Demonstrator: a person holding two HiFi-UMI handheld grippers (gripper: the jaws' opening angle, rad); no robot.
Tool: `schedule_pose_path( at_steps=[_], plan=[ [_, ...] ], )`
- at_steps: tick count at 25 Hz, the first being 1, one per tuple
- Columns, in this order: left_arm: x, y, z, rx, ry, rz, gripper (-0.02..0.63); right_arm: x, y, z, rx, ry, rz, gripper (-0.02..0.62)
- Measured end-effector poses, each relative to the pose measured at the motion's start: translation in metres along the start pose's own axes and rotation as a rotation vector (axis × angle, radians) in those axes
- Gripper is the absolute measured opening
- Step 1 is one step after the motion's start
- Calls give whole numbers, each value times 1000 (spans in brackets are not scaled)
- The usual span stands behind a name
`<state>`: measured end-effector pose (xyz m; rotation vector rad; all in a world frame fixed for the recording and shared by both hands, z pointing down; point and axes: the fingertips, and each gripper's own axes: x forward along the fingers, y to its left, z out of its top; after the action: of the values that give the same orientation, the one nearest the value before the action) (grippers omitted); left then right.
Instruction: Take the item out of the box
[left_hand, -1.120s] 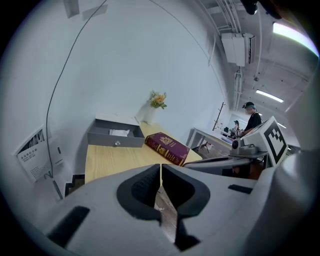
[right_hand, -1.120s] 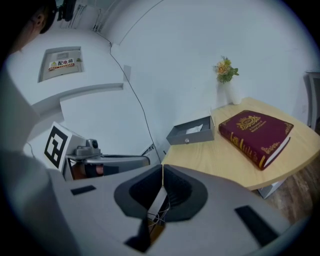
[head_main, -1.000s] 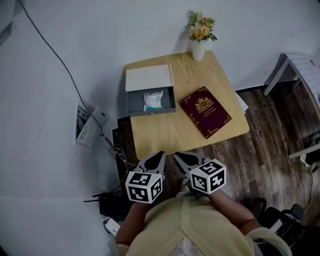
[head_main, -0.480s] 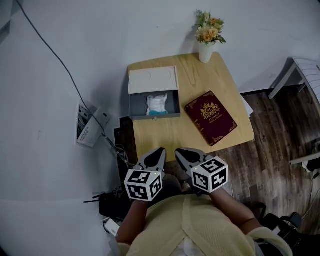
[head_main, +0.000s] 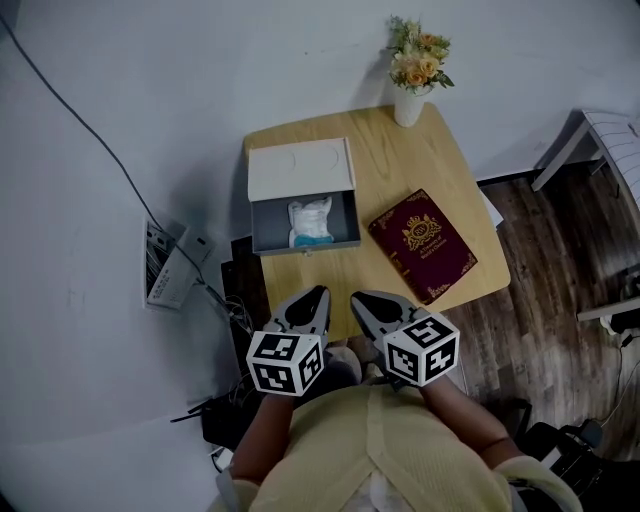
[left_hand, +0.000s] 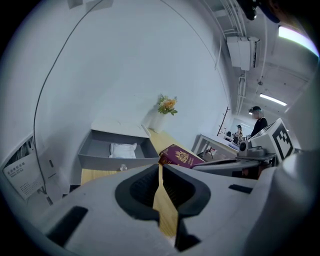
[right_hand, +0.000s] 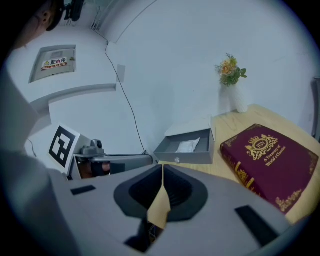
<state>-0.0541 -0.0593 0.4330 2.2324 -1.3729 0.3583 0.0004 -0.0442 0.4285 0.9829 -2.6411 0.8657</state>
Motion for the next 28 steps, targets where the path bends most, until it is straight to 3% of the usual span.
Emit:
schedule_pose_path(
  at_steps=[4, 23, 28],
  plan=[
    [15, 15, 10, 30, 20, -1, 29, 16, -9, 10, 21, 1, -17, 31],
    [78, 95, 53, 12, 100, -17, 31, 85, -42, 49, -13, 79, -68, 32],
    [89, 106, 56, 64, 134, -8, 31, 96, -48, 56, -29, 98, -79, 32]
  ],
)
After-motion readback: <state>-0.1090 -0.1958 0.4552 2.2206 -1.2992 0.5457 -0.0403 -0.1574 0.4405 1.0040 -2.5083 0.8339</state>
